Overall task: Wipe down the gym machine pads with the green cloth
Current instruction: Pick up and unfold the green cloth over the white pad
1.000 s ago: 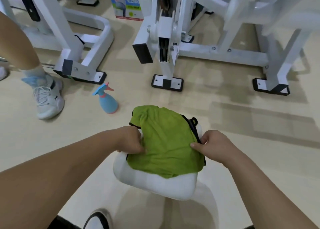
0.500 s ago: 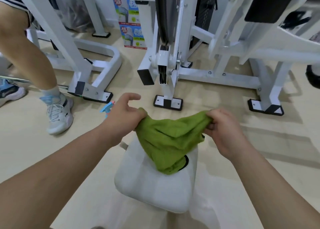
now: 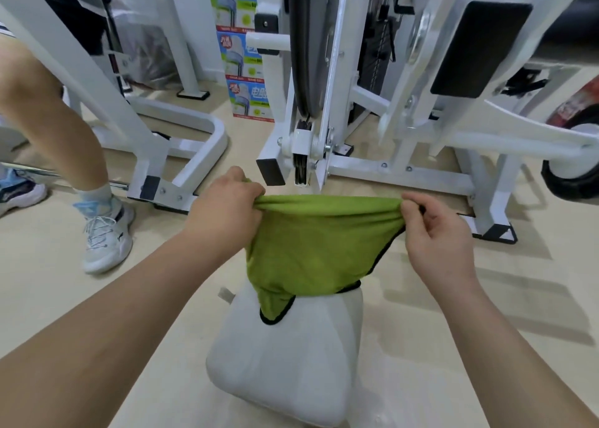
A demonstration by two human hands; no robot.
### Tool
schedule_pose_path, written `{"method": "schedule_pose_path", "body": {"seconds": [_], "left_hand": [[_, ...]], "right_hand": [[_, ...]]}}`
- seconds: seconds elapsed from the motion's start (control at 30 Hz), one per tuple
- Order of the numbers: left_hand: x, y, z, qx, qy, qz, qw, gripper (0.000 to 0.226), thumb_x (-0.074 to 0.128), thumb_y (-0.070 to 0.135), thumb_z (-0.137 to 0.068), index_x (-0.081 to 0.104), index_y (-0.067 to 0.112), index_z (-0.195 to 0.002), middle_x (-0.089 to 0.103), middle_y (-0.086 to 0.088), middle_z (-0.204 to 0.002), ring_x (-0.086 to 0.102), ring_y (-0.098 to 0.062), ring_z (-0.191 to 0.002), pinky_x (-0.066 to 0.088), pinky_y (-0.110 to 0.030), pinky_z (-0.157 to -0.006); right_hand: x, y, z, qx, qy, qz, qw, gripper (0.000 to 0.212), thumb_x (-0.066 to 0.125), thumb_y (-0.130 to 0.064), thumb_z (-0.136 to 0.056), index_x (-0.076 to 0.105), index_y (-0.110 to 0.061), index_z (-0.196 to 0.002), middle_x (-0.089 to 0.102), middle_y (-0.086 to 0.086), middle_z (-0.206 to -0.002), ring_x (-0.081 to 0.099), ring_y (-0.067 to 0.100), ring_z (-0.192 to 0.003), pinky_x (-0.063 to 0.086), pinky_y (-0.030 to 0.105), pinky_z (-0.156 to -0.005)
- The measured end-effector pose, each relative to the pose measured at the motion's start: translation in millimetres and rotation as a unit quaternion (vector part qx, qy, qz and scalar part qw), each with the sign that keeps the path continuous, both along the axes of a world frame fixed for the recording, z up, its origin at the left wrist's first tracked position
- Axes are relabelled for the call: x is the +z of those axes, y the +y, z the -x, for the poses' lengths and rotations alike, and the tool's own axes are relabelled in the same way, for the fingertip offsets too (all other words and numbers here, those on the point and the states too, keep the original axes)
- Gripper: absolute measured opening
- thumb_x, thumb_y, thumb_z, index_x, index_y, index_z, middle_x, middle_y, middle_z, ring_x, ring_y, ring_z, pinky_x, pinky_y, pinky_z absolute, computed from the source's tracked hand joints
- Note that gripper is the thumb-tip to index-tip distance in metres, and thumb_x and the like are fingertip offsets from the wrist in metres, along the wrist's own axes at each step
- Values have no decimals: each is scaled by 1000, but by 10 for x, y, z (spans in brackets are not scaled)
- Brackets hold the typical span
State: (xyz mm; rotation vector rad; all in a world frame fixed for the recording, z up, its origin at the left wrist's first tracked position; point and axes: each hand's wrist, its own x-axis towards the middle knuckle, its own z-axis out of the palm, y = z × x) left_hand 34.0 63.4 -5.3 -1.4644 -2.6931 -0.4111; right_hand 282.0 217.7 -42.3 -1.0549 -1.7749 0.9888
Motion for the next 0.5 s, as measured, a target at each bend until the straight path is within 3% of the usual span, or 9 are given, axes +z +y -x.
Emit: {"method": "schedule_pose_path", "body": {"seconds": [0.07, 0.13, 0.2, 0.3, 0.4, 0.43, 0.5], "left_hand": [[80, 0, 12, 6, 20, -86, 996, 28, 59, 15, -93, 73, 19, -116, 44, -4, -103, 52, -27, -94, 46, -38, -68], [182, 9, 2, -2, 35, -185, 982, 25, 62, 8, -88, 75, 15, -108, 45, -7, -103, 48, -26, -90, 39, -35, -66], [227, 23, -15, -20, 48, -222, 974, 21, 64, 4, -81, 74, 11, -98, 50, -9, -112, 48, -28, -98, 40, -36, -72], [134, 21, -43, -33, -13, -177, 984, 11, 62, 5, -82, 66, 9, -91, 56, -4, -113, 52, -27, -100, 44, -38, -76], [19, -7, -1, 8, -59, -141, 988, 4, 60, 12, -85, 57, 10, -86, 53, -2, -98, 51, -25, -86, 41, -39, -69], [-4, -8, 16, 21, -71, -129, 989, 11, 63, 18, -87, 54, 12, -87, 50, -2, -97, 51, -25, -84, 38, -37, -68], [-21, -15, 34, 33, -106, -97, 989, 31, 73, 36, -87, 49, 16, -92, 45, 1, -100, 49, -20, -84, 36, -34, -68]], "right_hand": [[63, 13, -23, -37, 12, -48, 998, 16, 57, -19, -105, 72, -15, -107, 68, -11, -83, 58, -3, -72, 43, 10, -69], [115, 41, -49, -60, 28, -80, 995, 15, 55, -22, -107, 68, -19, -99, 64, -3, -76, 53, 6, -67, 44, 24, -68], [122, 45, -46, -67, 29, -90, 993, 19, 51, -26, -108, 62, -19, -94, 59, 8, -71, 48, 15, -64, 42, 34, -65], [93, 8, -16, -53, 3, -86, 995, 23, 47, -28, -109, 59, -19, -91, 55, 6, -70, 53, 26, -67, 45, 42, -66], [107, -36, 22, -36, 1, -29, 999, 24, 49, -29, -109, 59, -20, -89, 56, 16, -67, 61, 27, -56, 47, 28, -54], [115, -45, 38, -32, 8, -5, 999, 24, 50, -29, -109, 60, -20, -89, 57, 18, -66, 60, 23, -50, 45, 23, -49], [128, -67, 81, -17, 35, 46, 998, 22, 54, -26, -107, 66, -21, -89, 63, 15, -62, 59, 19, -46, 49, 27, -49]]}}
